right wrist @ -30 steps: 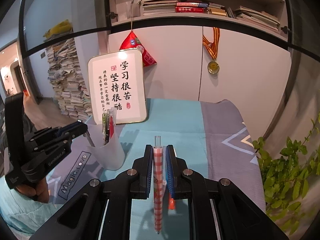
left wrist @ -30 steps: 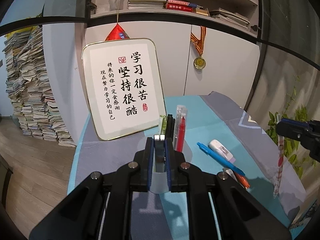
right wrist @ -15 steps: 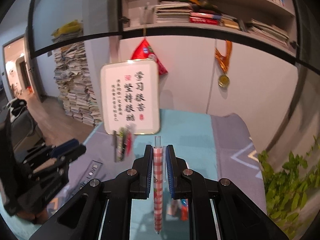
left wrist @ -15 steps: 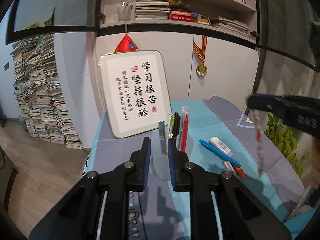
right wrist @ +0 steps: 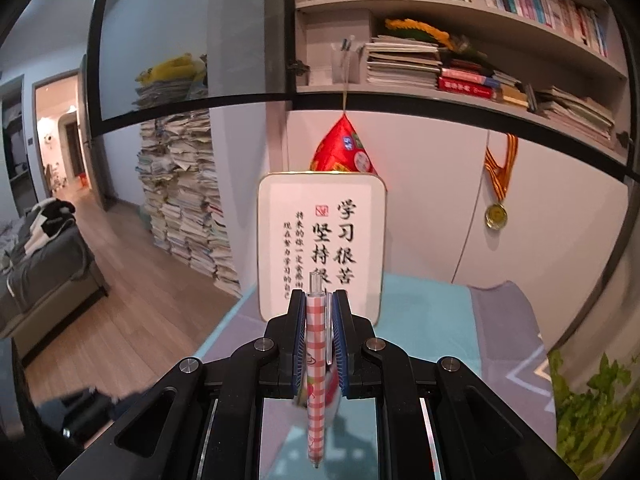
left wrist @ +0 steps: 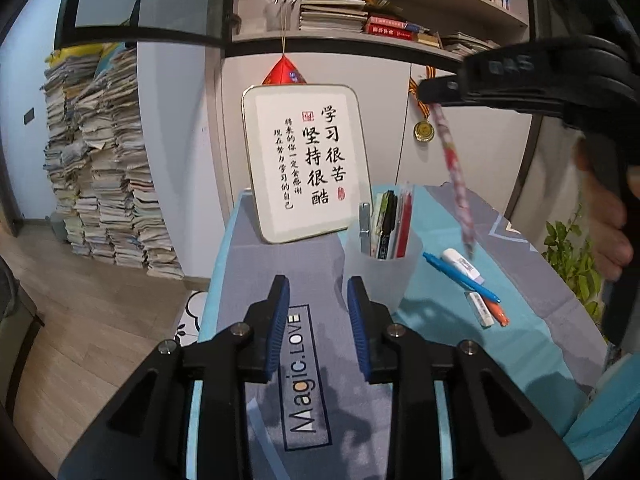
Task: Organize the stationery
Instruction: 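Lower the pink pencil into the frosted cup and open the right gripper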
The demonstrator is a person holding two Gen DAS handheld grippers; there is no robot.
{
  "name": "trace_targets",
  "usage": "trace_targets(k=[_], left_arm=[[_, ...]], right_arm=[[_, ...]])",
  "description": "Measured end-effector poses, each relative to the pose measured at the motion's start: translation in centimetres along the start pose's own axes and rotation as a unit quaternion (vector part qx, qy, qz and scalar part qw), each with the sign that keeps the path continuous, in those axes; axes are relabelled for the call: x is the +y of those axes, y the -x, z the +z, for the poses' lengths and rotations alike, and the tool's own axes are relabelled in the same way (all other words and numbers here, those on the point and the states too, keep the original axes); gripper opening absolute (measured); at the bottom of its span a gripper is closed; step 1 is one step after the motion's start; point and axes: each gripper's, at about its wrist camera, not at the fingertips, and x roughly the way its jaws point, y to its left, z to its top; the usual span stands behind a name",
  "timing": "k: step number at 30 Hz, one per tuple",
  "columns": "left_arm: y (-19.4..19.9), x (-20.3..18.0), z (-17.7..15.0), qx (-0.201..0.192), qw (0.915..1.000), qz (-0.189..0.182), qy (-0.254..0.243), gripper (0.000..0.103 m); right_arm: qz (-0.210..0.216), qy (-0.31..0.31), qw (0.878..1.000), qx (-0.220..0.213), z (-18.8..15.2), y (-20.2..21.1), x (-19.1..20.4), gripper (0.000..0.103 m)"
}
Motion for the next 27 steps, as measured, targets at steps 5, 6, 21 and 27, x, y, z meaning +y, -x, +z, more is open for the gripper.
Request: trace_targets(k=[5,6,21,27], left_arm=[[-0.2,0.6,-0.2,0.000,1.0000,-0.003,0.003,0.028],[-0.3,0.7,-0.2,-0.001,1.0000,-0.003,0.003,0.028],[-2.6,1.4,-0.3,0.019,0.9997,-0.012,0.011,0.028],[-2.6,1.5,-0.2,0.021,0.9997,-0.009,0.012,0.028]], right_arm=[[-0.008,-0.008,1.000,0.007,0.2,-2.8,0.4,0.014],[-0.010,-0.010,1.000,0.007,0.2,-3.1,0.4,0.014],[-0.021,-0.032,0.999,0.002,0.0,-6.2,-0.5,0.014],[-0.019,-0.034,0.999,0.017,-0.8,-6.5,-0.6,0.014]])
